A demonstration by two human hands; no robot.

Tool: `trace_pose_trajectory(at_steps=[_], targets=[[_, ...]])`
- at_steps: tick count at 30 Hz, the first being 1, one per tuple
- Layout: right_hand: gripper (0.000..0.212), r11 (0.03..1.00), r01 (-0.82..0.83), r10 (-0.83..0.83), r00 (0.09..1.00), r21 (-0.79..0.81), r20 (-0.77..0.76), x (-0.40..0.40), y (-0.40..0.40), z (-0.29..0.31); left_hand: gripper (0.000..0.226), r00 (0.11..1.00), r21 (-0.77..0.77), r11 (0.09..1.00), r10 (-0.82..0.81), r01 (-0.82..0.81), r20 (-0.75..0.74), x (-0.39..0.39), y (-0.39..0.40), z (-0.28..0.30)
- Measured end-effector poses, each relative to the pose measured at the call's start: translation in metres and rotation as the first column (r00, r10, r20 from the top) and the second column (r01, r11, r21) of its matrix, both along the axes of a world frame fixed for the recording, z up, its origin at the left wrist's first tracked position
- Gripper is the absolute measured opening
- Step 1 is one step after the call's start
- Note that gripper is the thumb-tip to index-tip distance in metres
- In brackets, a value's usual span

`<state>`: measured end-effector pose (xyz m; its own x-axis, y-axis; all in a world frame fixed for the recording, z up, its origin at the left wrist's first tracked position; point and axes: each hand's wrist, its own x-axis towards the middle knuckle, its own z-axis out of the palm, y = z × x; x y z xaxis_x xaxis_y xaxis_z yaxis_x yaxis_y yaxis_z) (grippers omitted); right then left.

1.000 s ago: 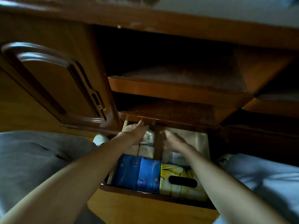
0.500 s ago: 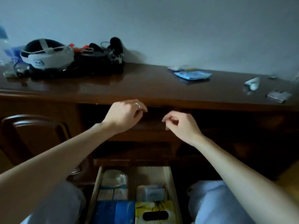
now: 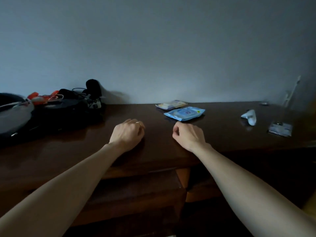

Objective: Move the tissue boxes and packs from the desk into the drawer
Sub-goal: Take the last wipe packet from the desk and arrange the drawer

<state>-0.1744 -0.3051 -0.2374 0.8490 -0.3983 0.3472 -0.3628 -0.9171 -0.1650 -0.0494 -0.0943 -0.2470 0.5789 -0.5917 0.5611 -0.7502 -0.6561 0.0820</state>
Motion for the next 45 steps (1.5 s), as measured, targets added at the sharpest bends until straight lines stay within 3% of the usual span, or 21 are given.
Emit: trace_pose_trajectory(at_steps=[5,8,12,16,18,24,28,35,40,45], targets=[[0.049,0.979,0.126,-0.129,0.992,-0.161,-0.008,0.056,-0.046,0.003,0.025,0.999,0.047,0.999,-0.007,0.009,-0.031,0.054,-0.059,0.005],[0.033,0.985,0.171,-0.168,0.981,0.019,-0.093,0.078,-0.076,-0.001,0.04,0.994,0.012,1.0,-0.008,0.009,-0.105,0.087,-0.109,0.015],[0.02,0.939,0.344,-0.344,0.937,-0.01,-0.067,0.091,-0.098,-0.006,0.053,0.98,0.004,0.999,-0.051,0.053,-0.193,0.118,-0.185,0.012],[0.026,0.933,0.359,-0.36,0.933,-0.031,-0.025,0.098,-0.099,-0.012,0.051,0.943,0.124,0.991,-0.002,0.045,-0.333,0.137,-0.227,-0.007],[0.03,0.936,0.352,-0.353,0.935,-0.013,-0.033,0.098,-0.099,-0.013,0.051,0.946,0.193,0.981,0.043,0.021,-0.32,0.142,-0.234,-0.008],[0.03,0.943,0.332,-0.333,0.942,-0.03,-0.037,0.094,-0.096,-0.011,0.052,0.987,0.326,0.945,0.074,-0.023,-0.145,0.136,-0.225,-0.005],[0.028,0.943,0.332,-0.333,0.942,-0.037,-0.036,0.092,-0.096,-0.012,0.061,0.979,0.356,0.933,0.113,-0.046,-0.169,0.136,-0.22,-0.006],[0.029,0.936,0.352,-0.352,0.935,-0.025,-0.049,0.095,-0.096,-0.01,0.056,0.99,0.391,0.92,0.038,0.018,-0.135,0.123,-0.205,-0.003],[0.033,0.96,0.269,-0.28,0.943,-0.082,-0.178,0.078,-0.088,0.003,0.051,0.992,0.378,0.922,-0.048,0.09,-0.119,0.083,-0.155,-0.005],[0.028,0.956,0.249,-0.274,0.948,-0.158,-0.163,0.034,-0.051,0.002,0.049,0.99,0.339,0.932,-0.105,0.131,-0.095,0.024,-0.068,-0.003]])
